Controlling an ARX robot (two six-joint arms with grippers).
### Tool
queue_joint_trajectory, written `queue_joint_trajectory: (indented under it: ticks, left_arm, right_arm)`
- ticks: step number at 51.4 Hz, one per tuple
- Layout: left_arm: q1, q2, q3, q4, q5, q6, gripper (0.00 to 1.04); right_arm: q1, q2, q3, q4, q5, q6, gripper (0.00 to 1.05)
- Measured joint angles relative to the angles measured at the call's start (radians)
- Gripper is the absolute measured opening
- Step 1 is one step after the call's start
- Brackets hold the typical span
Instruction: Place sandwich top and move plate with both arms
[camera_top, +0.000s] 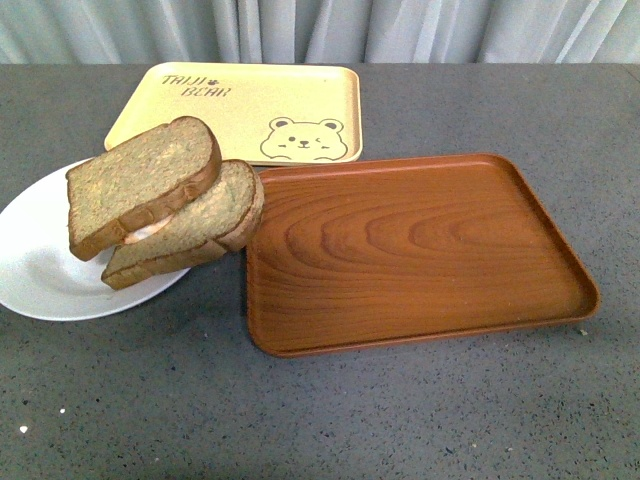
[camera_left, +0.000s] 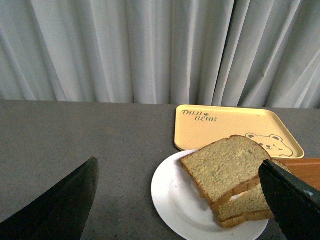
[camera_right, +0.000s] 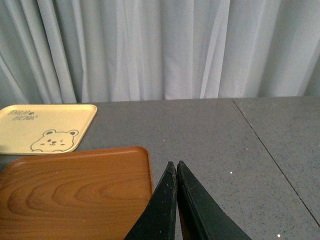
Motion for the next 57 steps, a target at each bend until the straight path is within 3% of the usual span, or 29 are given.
queue_joint_trajectory:
  ticks: [8, 21, 28, 29, 31, 32, 34, 40, 52, 57]
  left_arm:
    - [0.0, 0.0, 0.0, 0.0, 0.0, 0.0, 0.96]
    - [0.0, 0.0, 0.0, 0.0, 0.0, 0.0, 0.96]
    - [0.008, 0.013, 0.006, -0.017, 0.022, -0.005, 0.96]
    - [0.019, 0.027, 0.014, -0.043, 0.07, -0.012, 0.96]
    - [0.08, 0.115, 0.082, -0.198, 0.271, -0.04, 0.96]
    - [0.095, 0.146, 0.101, -0.231, 0.314, -0.049, 0.96]
    - [0.148, 0.298, 0.175, -0.341, 0.491, -0.082, 0.96]
    - [0.181, 0.604, 0.277, -0.28, 0.713, -0.153, 0.96]
    - [0.215, 1.053, 0.38, 0.064, 0.69, -0.286, 0.96]
    - [0.247, 1.279, 0.423, 0.215, 0.663, -0.34, 0.96]
  right_arm:
    - [0.0, -0.138, 0.0, -0.167, -0.001, 0.0, 0.02]
    - [0.0, -0.175, 0.0, -0.18, -0.002, 0.0, 0.02]
    - [0.0, -0.175, 0.0, -0.18, -0.002, -0.002, 0.27]
    - [0.0, -0.175, 0.0, -0.181, -0.002, -0.002, 0.28]
    - [0.0, -0.175, 0.0, -0.181, 0.0, -0.001, 0.35]
    - [0.0, -0.175, 0.0, -0.181, 0.0, -0.002, 0.37]
    - [0.0, -0.175, 0.0, -0.181, -0.004, -0.002, 0.44]
    - [0.0, -0.177, 0.001, -0.181, -0.003, -0.002, 0.62]
    - [0.0, -0.177, 0.0, -0.182, 0.0, -0.002, 0.96]
    - [0.0, -0.177, 0.0, -0.182, -0.001, -0.002, 0.95]
